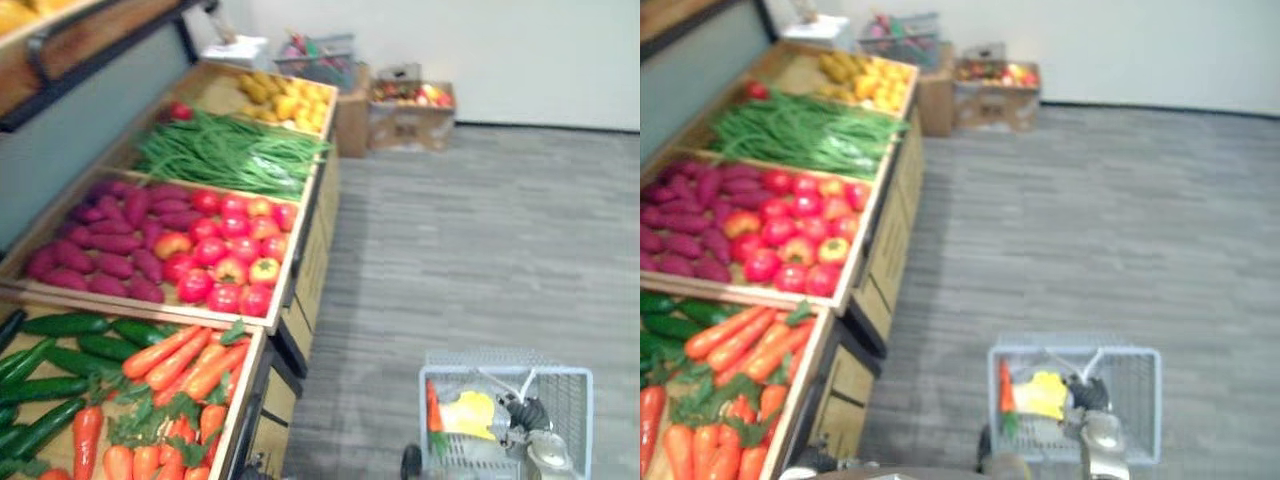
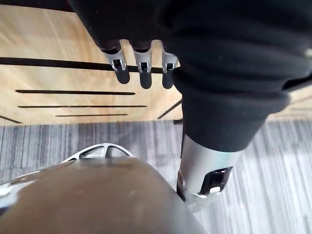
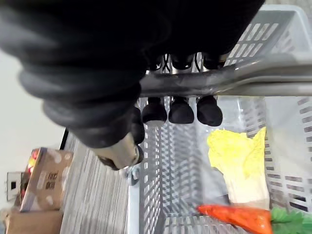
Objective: Pick vegetable in the basket
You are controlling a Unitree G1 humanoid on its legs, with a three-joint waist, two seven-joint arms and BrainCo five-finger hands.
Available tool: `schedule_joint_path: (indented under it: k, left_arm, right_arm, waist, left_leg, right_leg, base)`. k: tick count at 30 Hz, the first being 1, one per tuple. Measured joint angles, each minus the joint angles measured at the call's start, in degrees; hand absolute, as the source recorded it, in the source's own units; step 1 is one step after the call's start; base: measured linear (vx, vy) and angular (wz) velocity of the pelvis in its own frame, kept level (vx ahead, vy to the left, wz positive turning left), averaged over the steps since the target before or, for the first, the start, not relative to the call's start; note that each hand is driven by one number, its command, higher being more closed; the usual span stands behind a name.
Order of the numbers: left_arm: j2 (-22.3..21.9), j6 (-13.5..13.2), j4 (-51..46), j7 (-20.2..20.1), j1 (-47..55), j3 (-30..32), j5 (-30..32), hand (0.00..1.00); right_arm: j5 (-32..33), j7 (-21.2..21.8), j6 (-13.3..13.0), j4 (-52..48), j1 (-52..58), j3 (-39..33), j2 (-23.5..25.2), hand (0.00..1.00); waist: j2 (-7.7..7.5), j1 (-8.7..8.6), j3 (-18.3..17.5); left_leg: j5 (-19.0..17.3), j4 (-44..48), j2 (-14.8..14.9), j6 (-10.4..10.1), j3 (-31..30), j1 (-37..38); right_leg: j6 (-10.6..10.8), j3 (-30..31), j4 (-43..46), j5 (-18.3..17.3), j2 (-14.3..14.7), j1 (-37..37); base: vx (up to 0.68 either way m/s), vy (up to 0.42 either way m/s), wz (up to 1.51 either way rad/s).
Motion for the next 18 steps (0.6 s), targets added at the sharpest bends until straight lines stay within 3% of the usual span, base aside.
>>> schedule_joint_path:
  k: [1,2,3,4,5,8,11,15,18]
  left_arm:
    - [-0.1,0.0,-0.6,0.6,0.1,0.1,0.2,0.00]
    - [-0.1,0.1,-0.8,1.5,-0.4,-0.1,0.5,0.00]
    - [0.0,0.1,-0.9,1.7,-0.3,-0.2,0.5,0.00]
    - [0.5,0.1,-1.1,1.9,-0.1,0.1,0.4,0.00]
    - [1.1,0.0,-1.3,1.9,0.0,0.9,0.4,0.00]
    - [1.0,0.1,-0.4,1.6,-0.6,1.6,2.3,0.00]
    - [0.3,0.1,-0.3,1.4,-0.6,1.8,2.2,0.00]
    - [0.3,0.2,-0.2,1.7,-0.4,3.4,2.2,0.00]
    - [0.3,0.2,-0.2,1.8,-0.3,3.9,2.1,0.00]
  right_arm:
    - [0.0,0.0,0.0,-1.4,-0.2,0.4,0.1,1.00]
    - [0.0,0.1,0.1,-1.4,-0.6,0.3,0.2,1.00]
    - [0.0,0.2,0.1,-1.3,-0.5,0.3,0.2,1.00]
    - [0.0,0.3,0.1,-1.0,-0.3,0.3,0.2,1.00]
    - [0.0,0.3,0.1,-1.0,-0.1,0.4,0.4,1.00]
    - [-0.1,0.5,0.1,-0.9,-1.3,0.9,-0.2,1.00]
    - [-1.8,0.6,0.2,-0.9,-1.3,1.2,-0.7,1.00]
    - [-2.1,0.6,0.5,-0.8,-0.7,3.0,-0.6,1.00]
    - [-2.1,0.6,0.8,-0.8,0.7,3.0,-0.6,1.00]
  waist:
    - [1.16,0.21,0.2]
    - [1.33,-0.55,1.2]
    - [1.31,-0.79,1.6]
    - [0.59,-1.06,2.1]
    - [-0.51,-1.02,1.9]
    - [-0.73,-1.26,1.8]
    - [-0.61,-1.09,1.5]
    - [-1.30,-0.21,1.5]
    - [-1.21,-0.82,1.5]
  left_leg:
    - [0.2,-0.4,1.3,0.5,3.2,-0.7]
    - [0.4,-0.1,2.7,0.3,4.6,-0.8]
    - [0.7,0.0,3.2,0.1,4.9,-0.5]
    - [1.0,0.5,3.7,-0.5,6.7,0.4]
    - [1.1,1.0,3.7,-0.5,7.6,0.4]
    - [2.3,-0.6,3.2,-1.3,11.9,1.4]
    - [2.7,-0.6,3.7,-1.3,15.4,1.6]
    - [3.3,-0.6,4.3,-1.7,20.7,3.6]
    - [2.4,5.3,7.6,-1.6,20.3,4.0]
  right_leg:
    - [-0.6,-3.1,0.6,-1.9,-0.4,-0.5]
    - [-7.5,-11.8,12.2,-6.7,-3.0,-2.6]
    - [-7.8,-14.9,16.6,-8.5,-4.4,-2.4]
    - [-6.3,-18.8,18.5,-9.7,-6.8,-0.5]
    - [-5.4,-18.7,17.3,-9.6,-6.6,-0.1]
    - [-6.3,-16.6,9.5,-8.2,-3.3,0.6]
    - [-6.1,-13.8,-1.1,-3.1,0.0,2.9]
    - [-6.1,-16.9,-6.5,-1.1,0.0,4.6]
    - [-6.8,-16.7,-6.8,-1.6,0.9,6.3]
  base:
    - [-0.21,-0.011,-1.02]
    - [-0.17,-0.038,-0.89]
    - [-0.10,-0.014,-0.75]
    - [-0.05,-0.004,-0.64]
    - [-0.09,-0.056,-0.87]
    - [-0.09,-0.081,-0.84]
    - [-0.10,-0.075,-0.72]
    - [-0.05,-0.042,-0.59]
    - [0.00,-0.067,-0.13]
